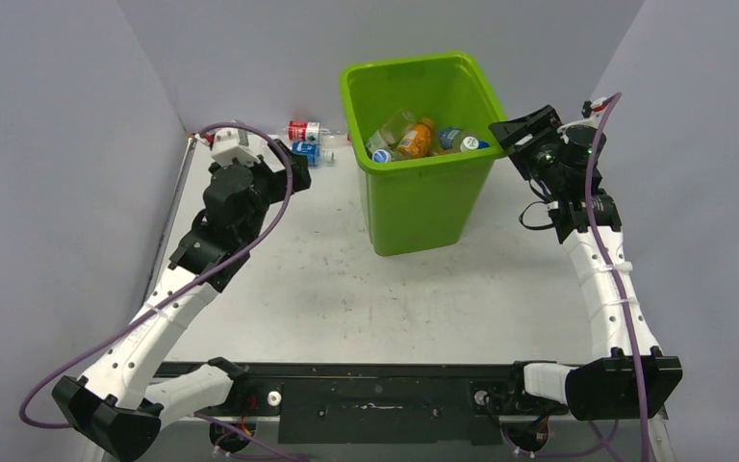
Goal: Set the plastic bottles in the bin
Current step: Move the trash bin to the center of the board.
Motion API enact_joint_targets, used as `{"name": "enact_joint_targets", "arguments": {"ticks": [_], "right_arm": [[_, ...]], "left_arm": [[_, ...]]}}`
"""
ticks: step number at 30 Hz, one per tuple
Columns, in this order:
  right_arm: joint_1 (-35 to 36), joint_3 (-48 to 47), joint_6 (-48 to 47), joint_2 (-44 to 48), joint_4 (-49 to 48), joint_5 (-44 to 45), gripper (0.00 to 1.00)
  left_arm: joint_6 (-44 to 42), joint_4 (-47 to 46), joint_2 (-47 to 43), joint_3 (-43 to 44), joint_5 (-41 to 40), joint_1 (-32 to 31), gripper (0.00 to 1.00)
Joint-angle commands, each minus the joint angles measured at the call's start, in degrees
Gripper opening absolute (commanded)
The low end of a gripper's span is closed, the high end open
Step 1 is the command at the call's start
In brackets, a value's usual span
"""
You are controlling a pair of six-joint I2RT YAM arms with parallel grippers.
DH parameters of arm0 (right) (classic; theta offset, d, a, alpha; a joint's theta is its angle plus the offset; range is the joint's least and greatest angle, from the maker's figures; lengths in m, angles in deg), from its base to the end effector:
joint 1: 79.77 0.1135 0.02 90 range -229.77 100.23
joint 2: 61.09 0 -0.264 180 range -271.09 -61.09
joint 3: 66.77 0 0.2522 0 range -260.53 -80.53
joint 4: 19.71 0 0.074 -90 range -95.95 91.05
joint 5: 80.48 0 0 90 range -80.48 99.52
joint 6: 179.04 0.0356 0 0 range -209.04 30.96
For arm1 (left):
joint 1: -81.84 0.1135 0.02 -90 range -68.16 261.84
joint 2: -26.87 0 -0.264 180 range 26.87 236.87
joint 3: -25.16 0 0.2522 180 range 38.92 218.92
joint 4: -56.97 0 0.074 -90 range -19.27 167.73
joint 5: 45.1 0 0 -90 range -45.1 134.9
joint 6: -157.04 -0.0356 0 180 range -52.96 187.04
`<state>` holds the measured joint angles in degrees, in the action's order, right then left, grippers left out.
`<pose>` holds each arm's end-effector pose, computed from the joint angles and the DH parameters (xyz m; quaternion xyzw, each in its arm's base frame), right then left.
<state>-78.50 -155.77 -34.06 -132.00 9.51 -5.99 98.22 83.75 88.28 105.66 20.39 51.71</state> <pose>0.2794 0.0157 0.4204 0.2692 0.7215 0.3886 0.5059 0.2128 -0.1064 0.4136 -0.1464 0.7345 -0.1904 0.6347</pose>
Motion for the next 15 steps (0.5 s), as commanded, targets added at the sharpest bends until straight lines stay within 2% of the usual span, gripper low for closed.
{"name": "enact_joint_targets", "arguments": {"ticks": [1,4,6,9,12,15], "right_arm": [[0.2,-1.0,-2.4,2.5,-2.7,-0.2,0.74],[0.2,-2.5,-3.6,3.2,-0.1,0.7,0.98],[0.2,-2.8,-4.6,4.3,1.2,1.7,0.9],[0.3,-2.1,-6.1,7.3,2.6,4.1,0.9],[0.6,0.0,-7.0,11.2,3.1,6.7,0.9],[1.6,4.6,-7.3,16.1,1.4,9.2,0.9]], "left_arm": [[0.0,-3.8,-0.5,2.8,1.6,3.5,0.96],[1.0,-2.4,1.3,3.5,2.5,7.9,0.96],[3.1,-0.5,4.0,4.4,3.4,11.7,0.96],[10.0,-0.2,8.1,3.6,8.7,18.0,0.96],[18.0,-6.2,12.7,0.3,13.7,21.8,0.96],[25.4,-15.4,19.0,-1.8,16.1,23.1,0.96]]}}
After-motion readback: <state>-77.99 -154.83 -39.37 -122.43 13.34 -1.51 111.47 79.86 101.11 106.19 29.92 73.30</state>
